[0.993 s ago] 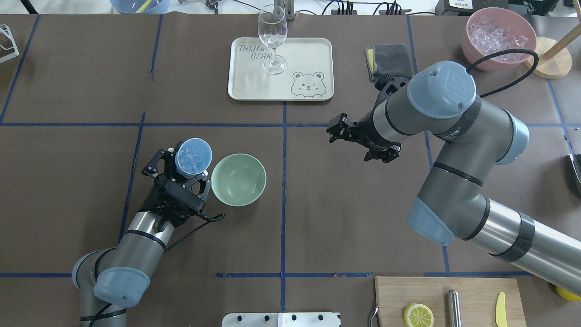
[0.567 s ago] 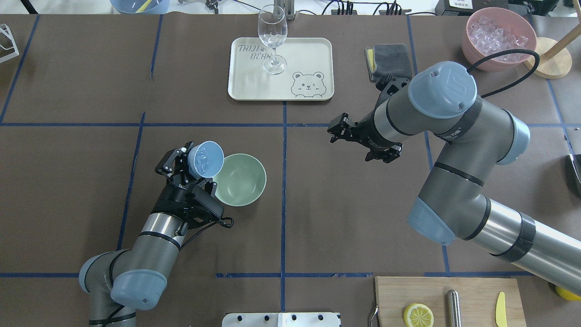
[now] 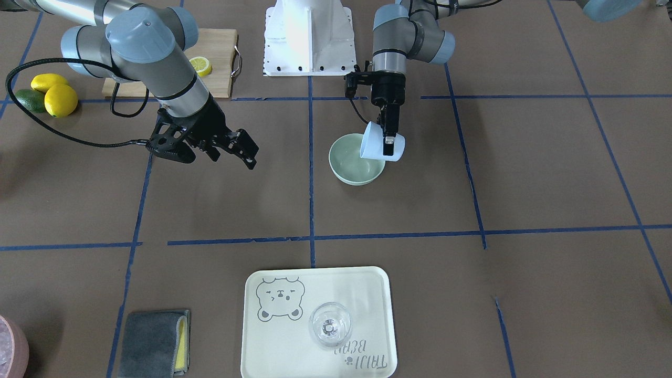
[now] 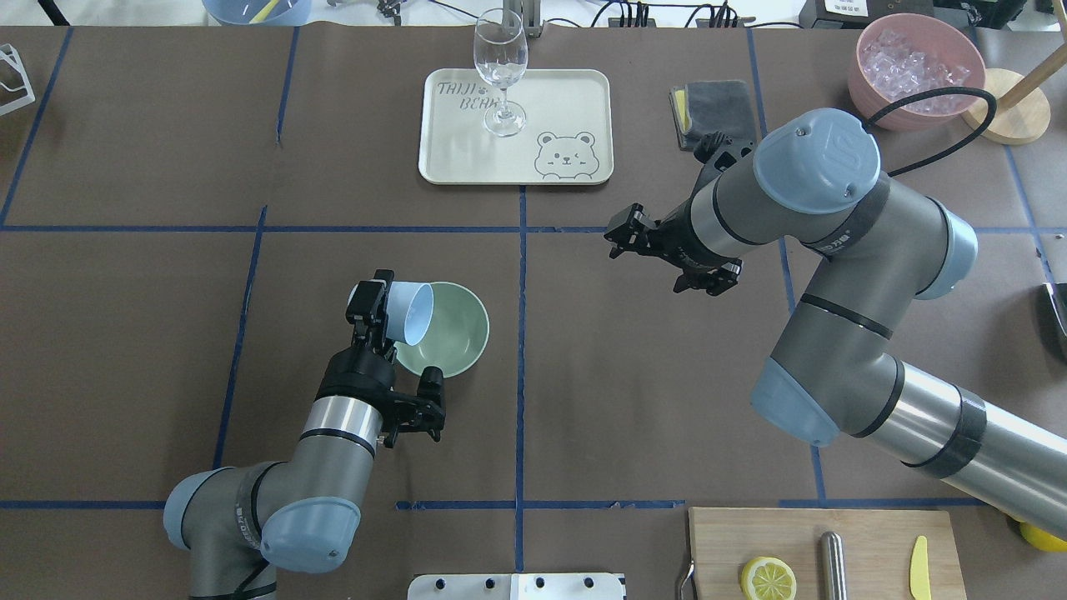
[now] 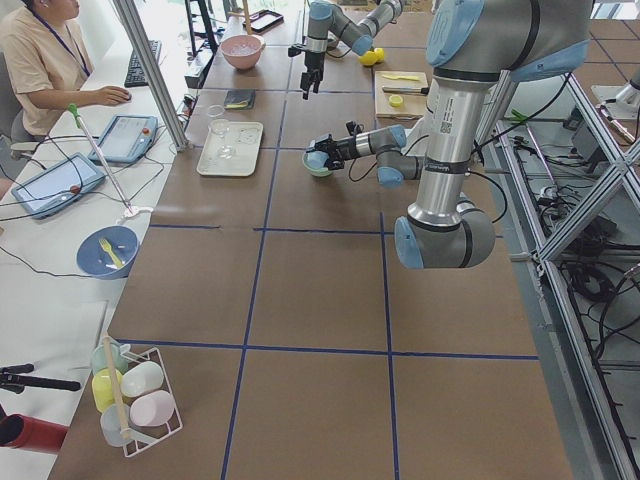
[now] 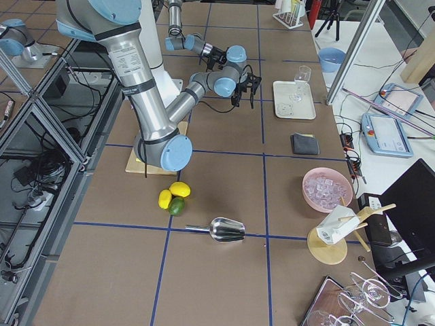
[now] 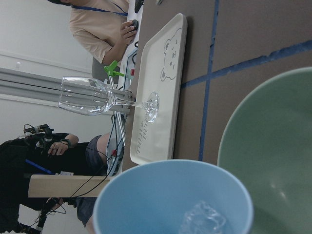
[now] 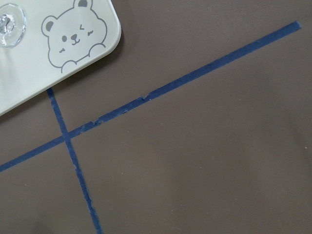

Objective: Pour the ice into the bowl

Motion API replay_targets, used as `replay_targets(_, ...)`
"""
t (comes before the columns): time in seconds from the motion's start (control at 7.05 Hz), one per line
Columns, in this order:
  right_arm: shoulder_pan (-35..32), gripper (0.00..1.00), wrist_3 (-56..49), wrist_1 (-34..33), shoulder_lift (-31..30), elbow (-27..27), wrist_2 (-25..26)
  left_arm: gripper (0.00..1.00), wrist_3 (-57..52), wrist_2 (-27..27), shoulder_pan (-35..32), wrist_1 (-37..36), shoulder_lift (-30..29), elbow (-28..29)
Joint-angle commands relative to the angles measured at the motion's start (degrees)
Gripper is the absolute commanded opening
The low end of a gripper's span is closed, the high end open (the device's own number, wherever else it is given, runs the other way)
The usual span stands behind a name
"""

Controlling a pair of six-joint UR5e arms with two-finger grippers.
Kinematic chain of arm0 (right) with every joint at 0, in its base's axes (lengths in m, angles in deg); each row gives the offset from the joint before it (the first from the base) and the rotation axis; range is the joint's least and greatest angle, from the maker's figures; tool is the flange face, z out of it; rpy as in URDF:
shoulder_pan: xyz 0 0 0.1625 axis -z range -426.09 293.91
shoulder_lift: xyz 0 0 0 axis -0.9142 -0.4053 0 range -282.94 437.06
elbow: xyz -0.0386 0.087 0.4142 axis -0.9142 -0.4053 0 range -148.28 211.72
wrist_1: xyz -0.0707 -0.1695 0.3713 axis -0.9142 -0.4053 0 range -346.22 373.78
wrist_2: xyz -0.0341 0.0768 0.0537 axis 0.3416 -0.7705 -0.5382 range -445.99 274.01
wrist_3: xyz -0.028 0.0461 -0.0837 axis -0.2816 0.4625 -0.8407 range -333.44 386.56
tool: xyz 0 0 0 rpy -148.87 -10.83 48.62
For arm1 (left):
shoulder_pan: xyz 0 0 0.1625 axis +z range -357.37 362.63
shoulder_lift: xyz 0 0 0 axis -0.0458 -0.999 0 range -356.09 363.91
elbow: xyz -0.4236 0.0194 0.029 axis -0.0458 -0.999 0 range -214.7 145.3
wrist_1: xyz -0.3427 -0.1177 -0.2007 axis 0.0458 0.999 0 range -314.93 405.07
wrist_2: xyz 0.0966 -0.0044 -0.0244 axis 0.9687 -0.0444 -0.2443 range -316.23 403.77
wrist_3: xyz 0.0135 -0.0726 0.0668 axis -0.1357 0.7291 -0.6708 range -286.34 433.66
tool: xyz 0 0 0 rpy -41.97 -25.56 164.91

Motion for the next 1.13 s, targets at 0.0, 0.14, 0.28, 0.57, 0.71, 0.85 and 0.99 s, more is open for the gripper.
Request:
replay_targets(0.0, -0.1, 1.00, 0.0, 0.0, -0.1, 0.0, 0.1, 0.00, -4.8, -0.1, 0.1, -14.0, -0.3, -4.5)
replay_targets(0.14, -0.3, 1.00, 0.0, 0.0, -0.1, -0.1, 0.1, 0.00, -5.0, -0.2, 0.3, -19.1, -1.0, -5.1)
replay_targets(0.28, -0.2, 1.00, 0.0, -0.1, 0.0, -0.1, 0.1, 0.00, -6.5, -0.2, 0.4, -24.5, -2.7, -5.1)
replay_targets(0.57, -0.2, 1.00, 0.0, 0.0, 0.0, -0.1, 0.0, 0.00, -6.7, -0.2, 0.4, -27.6, -3.3, -4.0)
replay_targets(0.71, -0.3, 1.00, 0.0, 0.0, 0.1, -0.1, 0.0, 0.00, -6.7, -0.2, 0.4, -30.3, -3.3, -4.4)
replay_targets(0.85, -0.3, 1.00, 0.0, 0.0, 0.1, -0.1, 0.0, 0.00, -6.7, -0.2, 0.4, -31.3, -3.3, -4.6)
replay_targets(0.99, -0.3, 1.00, 0.0, 0.0, 0.1, 0.0, 0.0, 0.00, -6.7, -0.1, 0.4, -31.3, -3.3, -4.6)
